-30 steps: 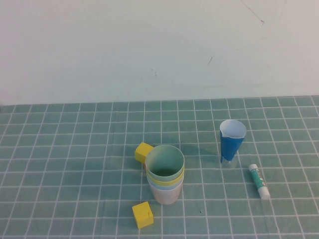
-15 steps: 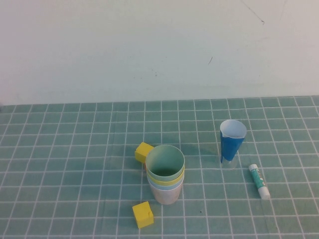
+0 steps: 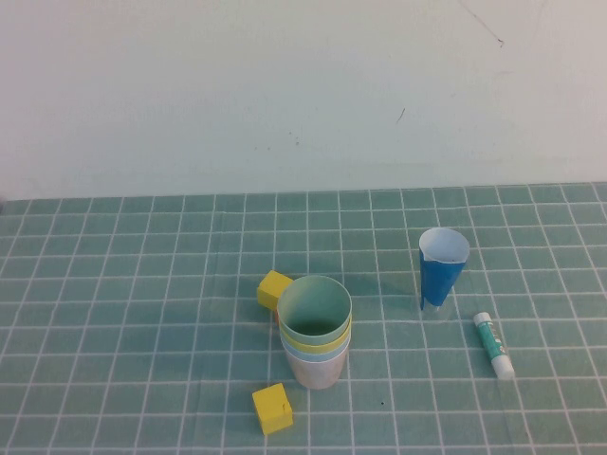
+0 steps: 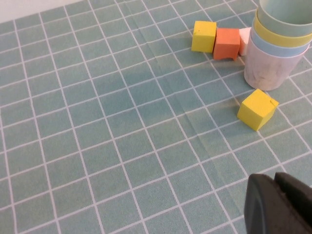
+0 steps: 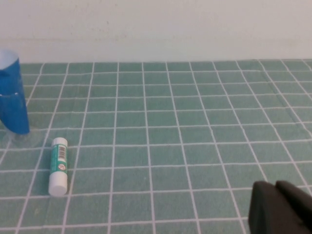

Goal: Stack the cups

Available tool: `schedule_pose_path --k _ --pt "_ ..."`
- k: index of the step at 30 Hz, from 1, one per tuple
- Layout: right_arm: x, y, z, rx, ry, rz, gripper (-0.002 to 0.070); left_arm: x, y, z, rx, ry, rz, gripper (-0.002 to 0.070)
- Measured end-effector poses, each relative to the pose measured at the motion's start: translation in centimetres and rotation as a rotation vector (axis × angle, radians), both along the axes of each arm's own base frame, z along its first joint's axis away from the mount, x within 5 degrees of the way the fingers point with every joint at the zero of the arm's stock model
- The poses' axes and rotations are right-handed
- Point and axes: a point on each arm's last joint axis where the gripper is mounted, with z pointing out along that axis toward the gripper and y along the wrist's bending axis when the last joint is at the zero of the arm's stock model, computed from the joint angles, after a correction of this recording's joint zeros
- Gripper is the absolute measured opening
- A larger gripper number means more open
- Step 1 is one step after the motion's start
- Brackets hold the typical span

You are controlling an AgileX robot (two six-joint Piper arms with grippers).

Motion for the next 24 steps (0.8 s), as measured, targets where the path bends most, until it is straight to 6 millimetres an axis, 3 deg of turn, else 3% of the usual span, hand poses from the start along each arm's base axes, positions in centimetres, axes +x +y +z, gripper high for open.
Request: schedule_pose_path --k 24 --pt "-0.03 -0.02 -0.07 0.001 0.008 -0.003 -0.0003 0.0 0.0 0.0 0.0 0.0 0.0 -0.0002"
